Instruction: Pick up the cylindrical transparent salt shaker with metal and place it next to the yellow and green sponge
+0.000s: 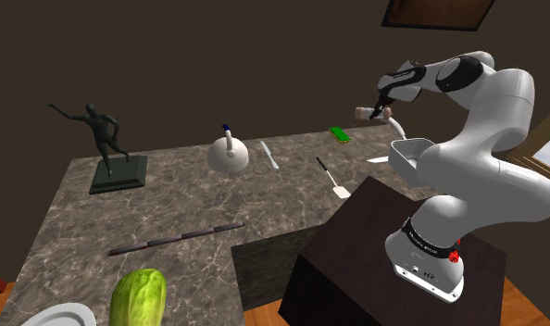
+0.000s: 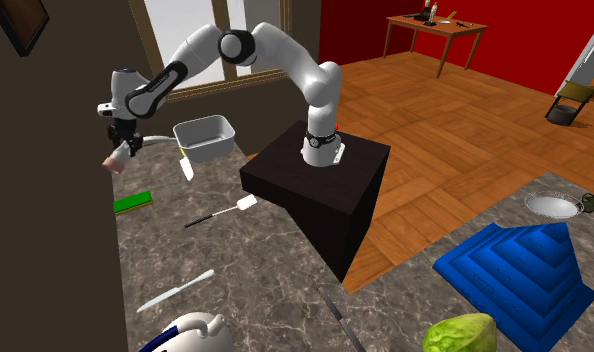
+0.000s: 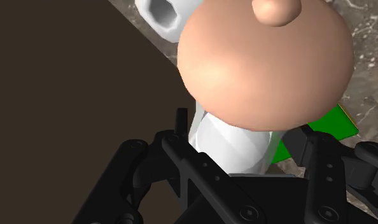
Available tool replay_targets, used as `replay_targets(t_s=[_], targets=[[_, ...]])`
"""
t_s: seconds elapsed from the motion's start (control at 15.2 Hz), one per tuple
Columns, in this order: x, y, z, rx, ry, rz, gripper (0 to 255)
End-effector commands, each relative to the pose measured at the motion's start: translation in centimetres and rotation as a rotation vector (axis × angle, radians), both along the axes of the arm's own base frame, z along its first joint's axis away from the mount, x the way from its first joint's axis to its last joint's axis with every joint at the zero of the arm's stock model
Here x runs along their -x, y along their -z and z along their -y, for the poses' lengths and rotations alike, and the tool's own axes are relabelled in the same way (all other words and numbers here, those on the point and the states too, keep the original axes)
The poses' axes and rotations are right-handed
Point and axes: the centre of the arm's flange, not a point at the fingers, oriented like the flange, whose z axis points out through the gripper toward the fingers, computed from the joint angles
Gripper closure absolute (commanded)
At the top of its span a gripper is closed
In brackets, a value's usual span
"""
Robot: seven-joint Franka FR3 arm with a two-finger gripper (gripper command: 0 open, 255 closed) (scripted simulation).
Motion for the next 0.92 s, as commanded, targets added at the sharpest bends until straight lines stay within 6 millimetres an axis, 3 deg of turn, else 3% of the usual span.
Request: replay_targets(t_s=[0.0,0.86], targets=[[0.0,1.1,0.0,0.001,0.001,0.0,255],[0.0,7.9,0.0,0.001,0.001,0.0,255]])
